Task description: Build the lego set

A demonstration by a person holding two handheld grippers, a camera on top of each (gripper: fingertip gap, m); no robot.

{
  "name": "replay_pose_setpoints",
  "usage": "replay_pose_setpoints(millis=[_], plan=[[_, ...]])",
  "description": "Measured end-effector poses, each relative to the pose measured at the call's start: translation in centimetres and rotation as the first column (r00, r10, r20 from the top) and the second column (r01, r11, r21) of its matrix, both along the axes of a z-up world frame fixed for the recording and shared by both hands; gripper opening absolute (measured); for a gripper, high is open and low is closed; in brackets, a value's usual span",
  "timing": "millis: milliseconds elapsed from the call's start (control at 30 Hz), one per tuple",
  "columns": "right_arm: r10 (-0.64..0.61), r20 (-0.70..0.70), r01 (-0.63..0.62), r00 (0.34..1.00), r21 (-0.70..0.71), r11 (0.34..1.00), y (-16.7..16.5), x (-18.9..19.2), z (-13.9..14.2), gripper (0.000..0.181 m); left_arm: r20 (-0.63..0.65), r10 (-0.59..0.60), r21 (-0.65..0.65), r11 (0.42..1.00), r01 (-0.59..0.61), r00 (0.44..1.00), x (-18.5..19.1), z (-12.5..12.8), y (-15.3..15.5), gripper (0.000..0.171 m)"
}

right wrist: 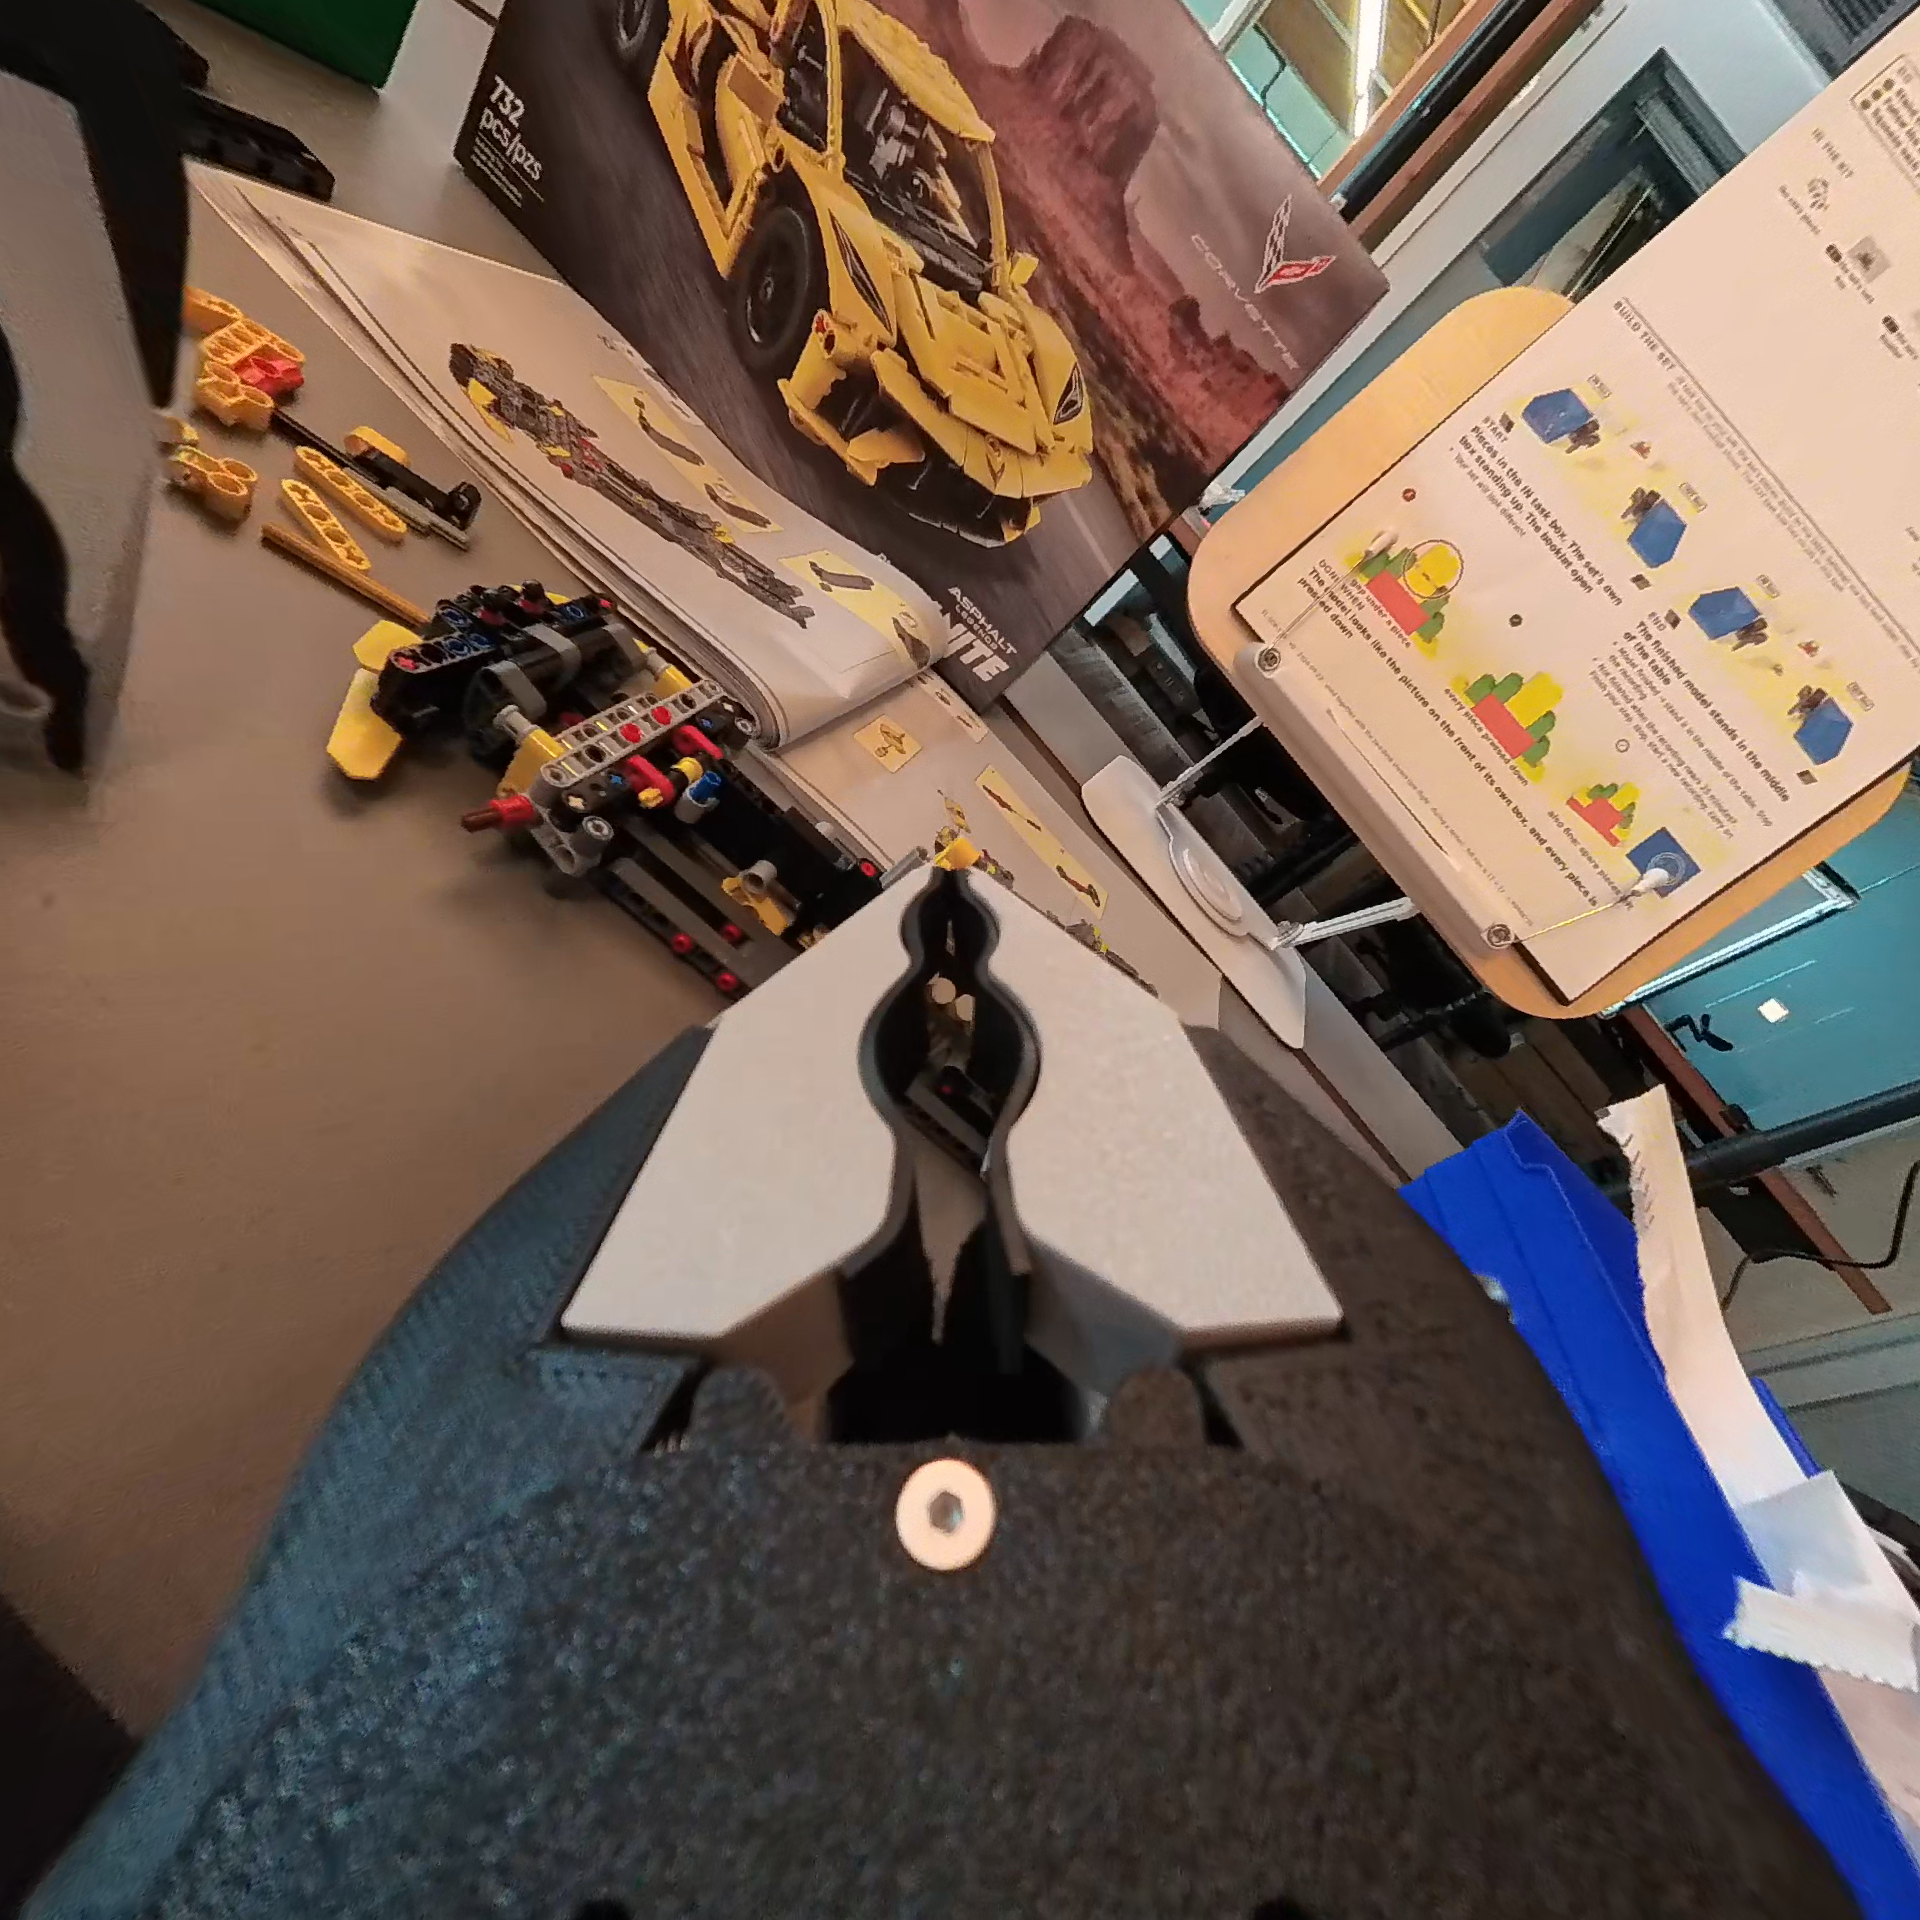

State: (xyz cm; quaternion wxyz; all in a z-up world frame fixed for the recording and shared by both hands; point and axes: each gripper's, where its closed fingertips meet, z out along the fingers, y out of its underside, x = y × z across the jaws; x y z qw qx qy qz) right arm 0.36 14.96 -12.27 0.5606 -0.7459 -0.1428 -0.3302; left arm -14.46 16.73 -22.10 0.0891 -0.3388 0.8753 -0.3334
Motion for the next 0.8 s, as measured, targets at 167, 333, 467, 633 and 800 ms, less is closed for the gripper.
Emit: replay_pose_setpoints(millis=[167,333,467,633,800], plan=[[0.004,-0.022,-0.004,1.0,-0.002,1.0,0.1,0.1,-0.1,0.0,0.071,0.021,0.032,0.999,-0.023,0.997,0.8,0.1,-0.3,0.039],[0.012,-0.106,-0.01,0.994,0.02,1.0,0.1,-0.9,0.9,0.0,0.483,0.148,0.118,0.966,-0.231,0.863,6.6,5.6,1.4,0.039],[0.025,-0.224,-0.022,0.974,0.015,1.0,0.3,-2.1,2.7,0.0,0.761,0.18,0.112,0.91,-0.399,0.624,10.0,10.3,1.2,0.039],[0.012,-0.179,-0.013,0.984,-0.005,1.0,-0.4,-3.0,3.9,0.0,0.874,0.073,0.225,0.816,-0.533,0.48,11.3,10.4,1.2,0.038],[0.023,-0.095,-0.026,0.995,-0.028,0.999,-0.7,-4.4,4.1,0.0,0.915,0.051,0.191,0.819,-0.541,0.4,10.7,11.3,0.4,0.038]])
